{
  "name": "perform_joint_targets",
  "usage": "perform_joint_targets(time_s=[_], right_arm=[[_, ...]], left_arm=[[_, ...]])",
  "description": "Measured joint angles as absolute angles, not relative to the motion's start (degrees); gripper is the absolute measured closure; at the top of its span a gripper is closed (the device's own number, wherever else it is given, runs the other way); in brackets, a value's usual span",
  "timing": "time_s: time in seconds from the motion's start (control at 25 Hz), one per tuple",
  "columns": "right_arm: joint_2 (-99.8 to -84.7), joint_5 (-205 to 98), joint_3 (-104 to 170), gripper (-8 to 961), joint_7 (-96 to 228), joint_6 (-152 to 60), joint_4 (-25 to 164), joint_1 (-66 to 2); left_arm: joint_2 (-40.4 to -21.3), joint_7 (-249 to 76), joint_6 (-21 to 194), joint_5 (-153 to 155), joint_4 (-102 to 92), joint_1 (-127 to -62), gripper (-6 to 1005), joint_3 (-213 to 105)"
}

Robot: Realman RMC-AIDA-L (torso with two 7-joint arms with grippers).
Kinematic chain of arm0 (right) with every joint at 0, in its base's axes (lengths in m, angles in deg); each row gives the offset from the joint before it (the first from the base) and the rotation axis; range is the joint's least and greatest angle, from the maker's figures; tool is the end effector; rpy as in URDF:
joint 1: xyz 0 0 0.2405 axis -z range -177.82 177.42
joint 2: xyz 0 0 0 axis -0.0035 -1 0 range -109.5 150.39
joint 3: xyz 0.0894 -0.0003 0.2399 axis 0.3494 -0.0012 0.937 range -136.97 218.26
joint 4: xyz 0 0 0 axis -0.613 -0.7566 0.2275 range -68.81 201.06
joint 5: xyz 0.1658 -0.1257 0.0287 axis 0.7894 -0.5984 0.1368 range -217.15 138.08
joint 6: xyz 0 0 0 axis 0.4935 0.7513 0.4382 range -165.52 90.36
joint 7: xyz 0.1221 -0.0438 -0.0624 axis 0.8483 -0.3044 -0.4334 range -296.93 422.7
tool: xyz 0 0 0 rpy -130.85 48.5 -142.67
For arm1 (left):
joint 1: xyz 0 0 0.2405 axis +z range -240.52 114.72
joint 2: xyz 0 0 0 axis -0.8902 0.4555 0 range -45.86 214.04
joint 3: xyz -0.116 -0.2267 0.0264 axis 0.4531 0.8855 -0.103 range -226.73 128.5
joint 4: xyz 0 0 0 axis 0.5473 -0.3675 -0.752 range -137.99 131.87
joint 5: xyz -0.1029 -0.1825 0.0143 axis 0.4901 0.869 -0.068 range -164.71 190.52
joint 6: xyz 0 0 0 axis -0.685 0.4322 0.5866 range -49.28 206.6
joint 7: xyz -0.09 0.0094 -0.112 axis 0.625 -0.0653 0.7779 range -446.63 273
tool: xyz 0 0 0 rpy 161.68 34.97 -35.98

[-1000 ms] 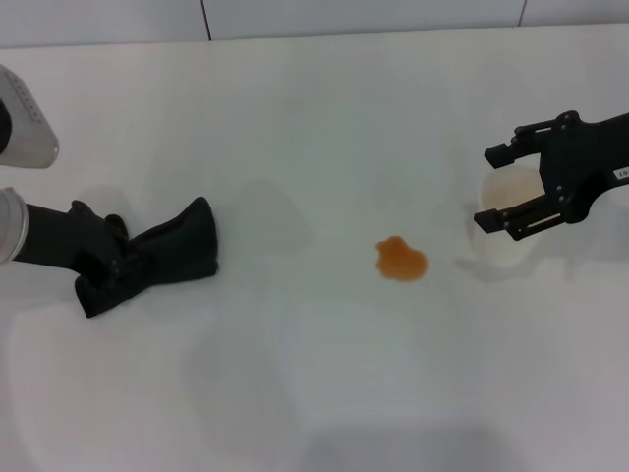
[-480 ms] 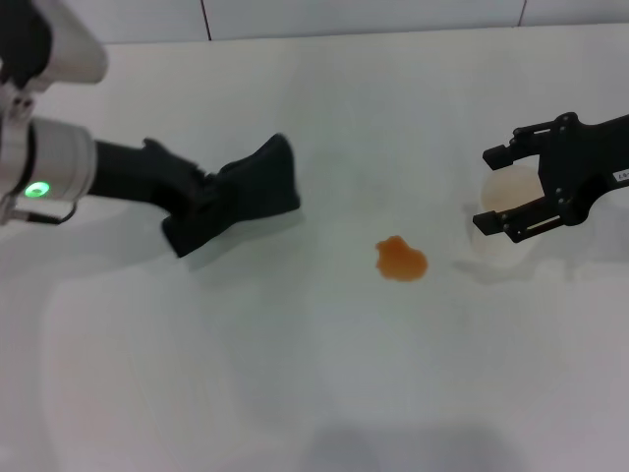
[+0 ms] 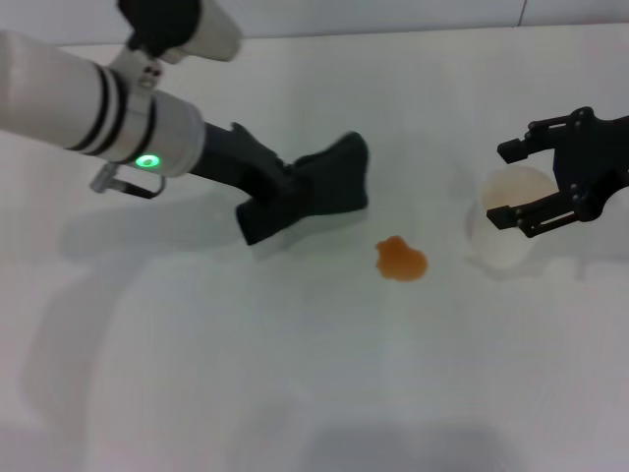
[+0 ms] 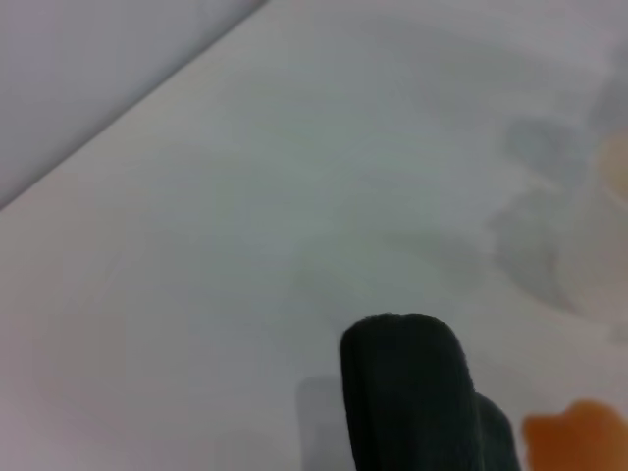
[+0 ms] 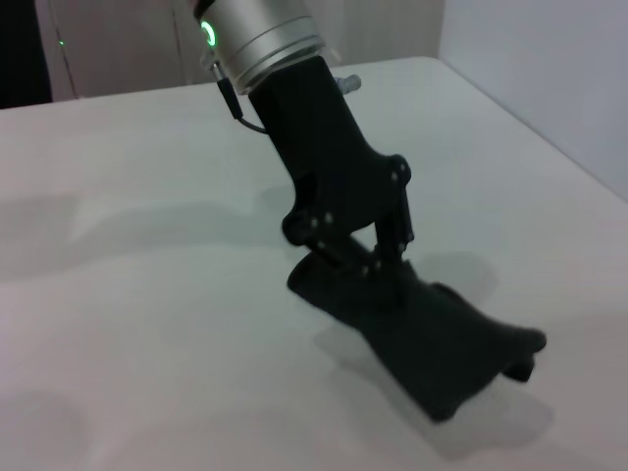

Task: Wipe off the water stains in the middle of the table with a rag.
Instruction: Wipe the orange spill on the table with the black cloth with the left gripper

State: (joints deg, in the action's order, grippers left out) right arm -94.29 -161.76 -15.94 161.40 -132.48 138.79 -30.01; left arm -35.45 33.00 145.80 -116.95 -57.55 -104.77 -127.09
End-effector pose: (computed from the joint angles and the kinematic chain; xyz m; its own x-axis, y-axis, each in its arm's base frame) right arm 0.2001 0.3513 0.0692 0.9835 -0.1515 -0.0992 -0.1726 -0.9501 -0.2599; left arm -0.1638 0.3947 -0.0524 0.9265 0.3761 -0.0105 0.3564 -0.8861 -0.2963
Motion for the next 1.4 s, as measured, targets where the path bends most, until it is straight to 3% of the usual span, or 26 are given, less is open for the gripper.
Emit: perform_joint_targets(time_s=[0.68, 1.4], right_arm=[[-92.91, -162.1, -13.7, 112, 161.2, -132.2, 140.3, -27.9], [-94.33, -161.8, -13.6, 111, 159.7, -132.2, 140.3, -27.2]], left_arm=[[-35.53, 41.3, 144.0, -108.3, -55.6, -107.3, 902, -146.0], [-35.31, 51.0, 137.4, -117.6, -55.9, -105.4, 902, -145.0]])
